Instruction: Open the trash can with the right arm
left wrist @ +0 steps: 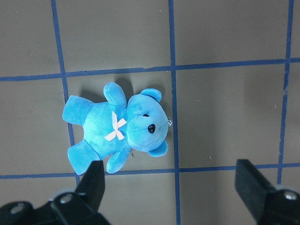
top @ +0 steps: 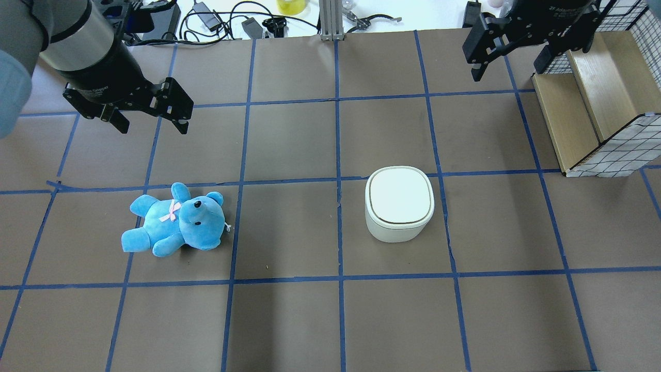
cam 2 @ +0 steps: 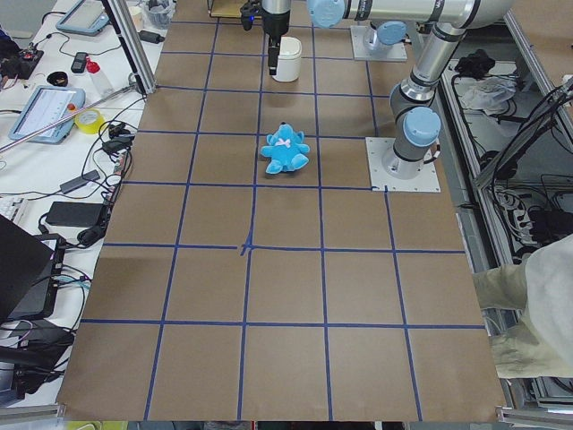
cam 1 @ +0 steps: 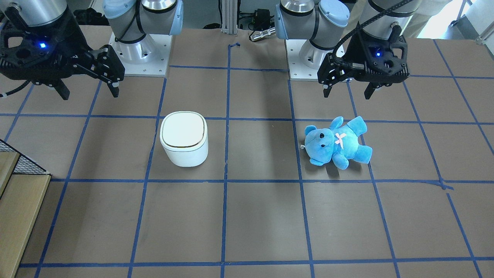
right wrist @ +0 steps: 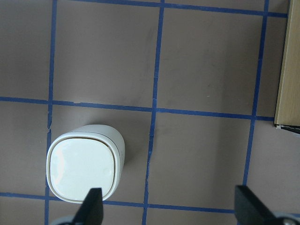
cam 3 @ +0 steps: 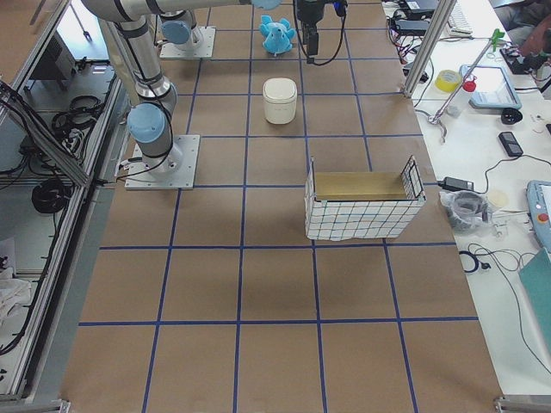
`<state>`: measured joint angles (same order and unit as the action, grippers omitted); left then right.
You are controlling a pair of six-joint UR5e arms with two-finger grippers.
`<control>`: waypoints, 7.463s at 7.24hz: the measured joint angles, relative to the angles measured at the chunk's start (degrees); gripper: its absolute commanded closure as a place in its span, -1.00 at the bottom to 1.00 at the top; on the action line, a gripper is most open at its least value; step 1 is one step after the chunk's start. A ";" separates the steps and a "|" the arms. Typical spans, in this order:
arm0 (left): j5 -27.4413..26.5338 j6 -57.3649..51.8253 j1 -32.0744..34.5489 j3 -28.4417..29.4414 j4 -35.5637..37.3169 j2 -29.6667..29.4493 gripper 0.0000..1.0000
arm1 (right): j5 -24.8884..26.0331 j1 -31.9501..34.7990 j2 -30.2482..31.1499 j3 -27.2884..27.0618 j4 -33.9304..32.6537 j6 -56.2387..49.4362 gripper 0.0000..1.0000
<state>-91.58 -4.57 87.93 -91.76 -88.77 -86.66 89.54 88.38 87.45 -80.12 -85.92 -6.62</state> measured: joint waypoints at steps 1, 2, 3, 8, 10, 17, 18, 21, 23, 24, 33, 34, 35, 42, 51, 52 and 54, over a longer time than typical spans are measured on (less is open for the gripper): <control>0.00 0.00 -0.01 0.00 0.00 0.00 -1.00 | -0.31 0.13 0.00 -0.11 -0.01 0.27 -1.00; 0.00 0.00 -0.02 0.00 0.00 0.00 -1.00 | -0.60 0.29 0.00 -0.22 -0.03 0.59 -1.00; 0.00 0.00 -0.04 0.00 0.00 0.00 -1.00 | -0.89 0.43 0.00 -0.26 -0.06 0.82 -1.00; 0.04 0.00 -0.04 0.00 0.00 0.00 -1.00 | -1.98 12.56 -2.35 -3.47 -13.17 14.14 -0.39; 0.01 0.00 -0.04 0.00 0.00 0.00 -1.00 | -0.21 18.22 -3.77 -7.11 -18.69 23.01 0.09; 0.00 0.00 -0.03 0.00 0.00 0.00 -1.00 | -2.02 15.70 -3.98 -16.28 -10.11 7.89 0.88; 0.00 0.00 -0.04 0.00 0.00 0.00 -1.00 | -2.18 14.24 -3.85 -16.33 -8.72 6.39 0.95; 0.00 0.00 -0.04 0.00 0.00 0.00 -1.00 | -2.30 13.11 -3.91 -16.38 -8.83 5.73 1.00; 0.00 0.00 -0.04 0.00 0.00 0.00 -1.00 | -2.37 13.00 -4.32 -18.12 -12.92 5.95 1.00; 0.00 0.00 -0.04 0.00 0.00 0.00 -1.00 | -2.41 12.98 -4.44 -20.54 -16.77 6.06 1.00; 0.00 0.00 -0.04 0.00 0.00 0.00 -1.00 | -2.48 12.95 -7.10 -25.05 -25.25 6.18 1.00; 0.00 0.00 -0.04 0.00 0.00 0.00 -1.00 | -2.46 12.95 -7.54 -25.05 -25.87 6.18 1.00; 0.00 0.00 -0.04 0.00 0.00 0.00 -1.00 | -2.45 12.95 -7.88 -25.06 -26.25 6.18 1.00; 0.00 0.00 -0.04 0.00 0.00 0.00 -1.00 | -1.86 12.68 -3.19 -18.51 -17.17 8.01 0.34; 0.00 0.00 -0.04 0.00 0.00 0.00 -1.00 | 1.50 3.76 -3.05 0.00 -7.70 0.07 -1.00; 0.00 0.00 -0.03 0.00 0.00 0.00 -1.00 | 1.15 2.26 -3.02 0.62 -6.89 -1.37 -1.00; 0.00 0.00 0.02 0.00 0.00 0.00 -1.00 | 0.39 -0.82 -2.82 1.18 -5.93 -5.32 -0.97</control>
<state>-91.58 -4.57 87.95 -91.76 -88.77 -86.66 89.93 87.56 84.63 -78.94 -91.85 -11.94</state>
